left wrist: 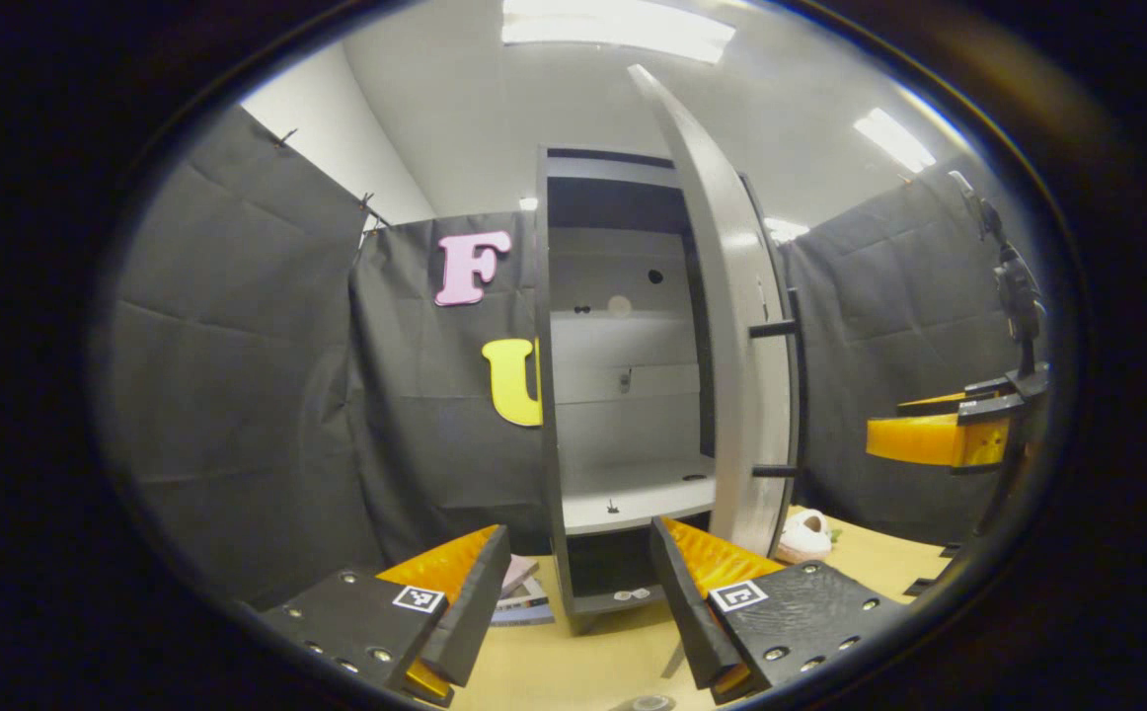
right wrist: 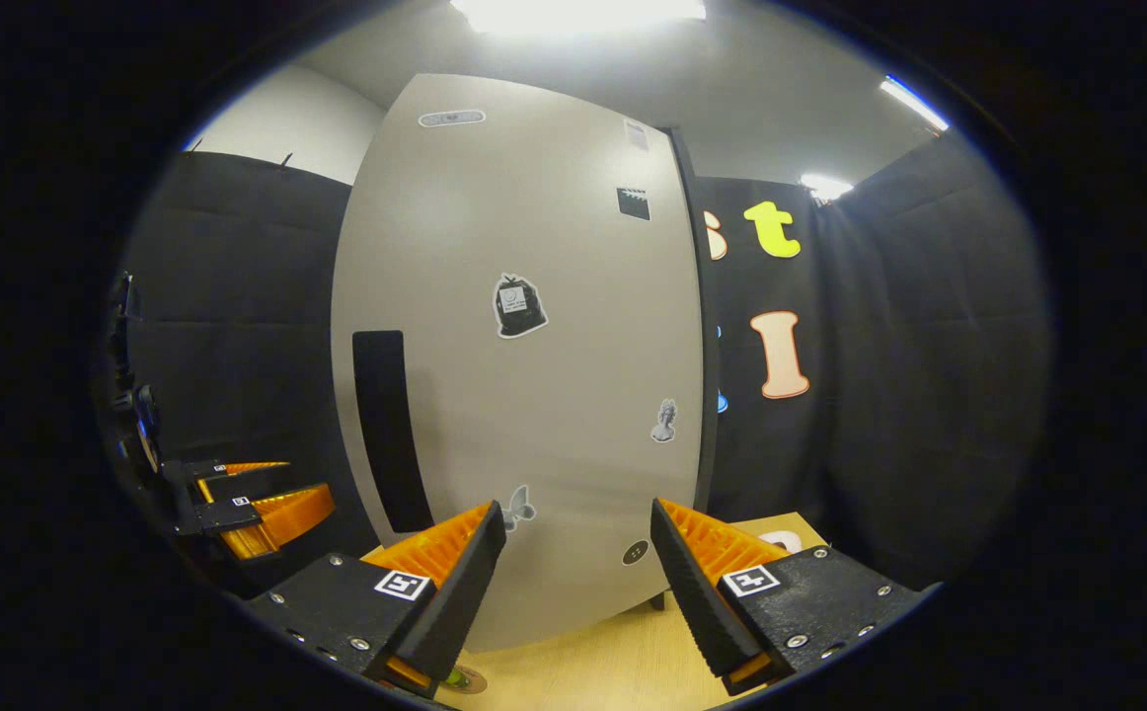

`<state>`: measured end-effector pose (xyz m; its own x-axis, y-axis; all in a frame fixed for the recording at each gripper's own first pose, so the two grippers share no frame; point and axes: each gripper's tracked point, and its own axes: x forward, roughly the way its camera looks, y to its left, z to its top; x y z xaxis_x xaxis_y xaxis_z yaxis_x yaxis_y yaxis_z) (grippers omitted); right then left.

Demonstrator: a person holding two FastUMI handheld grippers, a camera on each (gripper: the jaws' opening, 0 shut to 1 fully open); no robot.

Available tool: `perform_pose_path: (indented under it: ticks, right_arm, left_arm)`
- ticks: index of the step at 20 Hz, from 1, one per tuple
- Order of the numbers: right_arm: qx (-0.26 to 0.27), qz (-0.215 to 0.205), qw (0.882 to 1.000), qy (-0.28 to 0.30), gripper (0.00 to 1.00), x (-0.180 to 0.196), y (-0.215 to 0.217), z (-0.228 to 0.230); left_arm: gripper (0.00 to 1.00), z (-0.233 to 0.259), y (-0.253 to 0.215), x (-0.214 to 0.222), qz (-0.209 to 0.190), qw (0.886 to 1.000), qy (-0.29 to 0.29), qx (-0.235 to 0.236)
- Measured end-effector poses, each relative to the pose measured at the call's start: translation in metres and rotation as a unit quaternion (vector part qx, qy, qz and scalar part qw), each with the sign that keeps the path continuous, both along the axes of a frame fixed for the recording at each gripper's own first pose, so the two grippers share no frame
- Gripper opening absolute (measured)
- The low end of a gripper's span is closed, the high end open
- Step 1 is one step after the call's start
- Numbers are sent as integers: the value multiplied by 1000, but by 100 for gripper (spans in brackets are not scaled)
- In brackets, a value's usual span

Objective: Open the cabinet door with the right hand, grasp the bottle in the cabinet with the left hand and place it on the coaster, then close the cabinet door with the right hand.

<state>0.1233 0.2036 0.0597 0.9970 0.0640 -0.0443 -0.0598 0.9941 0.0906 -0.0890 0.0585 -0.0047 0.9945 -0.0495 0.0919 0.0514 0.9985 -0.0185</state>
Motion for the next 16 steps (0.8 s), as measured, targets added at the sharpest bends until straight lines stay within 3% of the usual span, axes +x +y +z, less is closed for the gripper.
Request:
perform_pose_path:
  ticks: [6, 11, 16]
  right_arm:
    - [-1, -38, 999, -8, 92, 16, -16, 4]
    - [23, -24, 999, -1, 92, 34, -15, 13]
    - [14, -41, 999, 1, 92, 51, -21, 22]
  left_arm:
    - [84, 3, 5, 0, 25, 1000, 6, 10]
    - [82, 6, 11, 4, 47, 999, 6, 21]
    - [81, 15, 10, 10, 65, 998, -13, 16]
